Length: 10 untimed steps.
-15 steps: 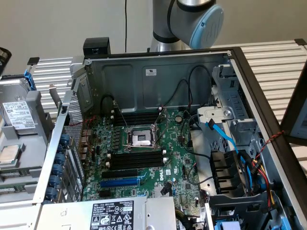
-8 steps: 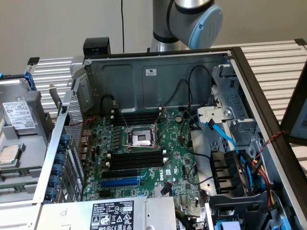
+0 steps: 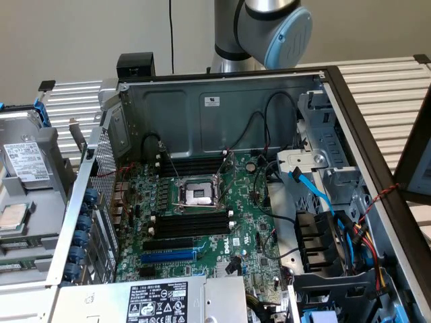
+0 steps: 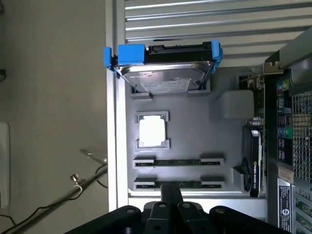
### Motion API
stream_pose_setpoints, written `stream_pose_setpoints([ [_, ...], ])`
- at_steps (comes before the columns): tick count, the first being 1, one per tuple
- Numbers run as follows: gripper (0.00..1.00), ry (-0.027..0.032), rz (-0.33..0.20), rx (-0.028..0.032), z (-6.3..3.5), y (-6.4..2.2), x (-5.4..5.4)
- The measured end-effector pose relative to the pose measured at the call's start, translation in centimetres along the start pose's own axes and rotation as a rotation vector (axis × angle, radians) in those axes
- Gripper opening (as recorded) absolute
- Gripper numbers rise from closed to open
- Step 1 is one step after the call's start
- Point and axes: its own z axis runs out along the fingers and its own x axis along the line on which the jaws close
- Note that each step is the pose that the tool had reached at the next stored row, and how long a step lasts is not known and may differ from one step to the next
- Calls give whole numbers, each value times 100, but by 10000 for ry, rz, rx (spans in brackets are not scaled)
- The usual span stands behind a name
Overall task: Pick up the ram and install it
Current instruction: 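Reach for the ram, then pick up the ram and move it above insertion slot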
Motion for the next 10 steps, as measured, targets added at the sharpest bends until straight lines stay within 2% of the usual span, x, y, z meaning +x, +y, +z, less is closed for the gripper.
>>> stream_pose_setpoints([
  [10,10,73,-1816,172,15,-1,-1],
])
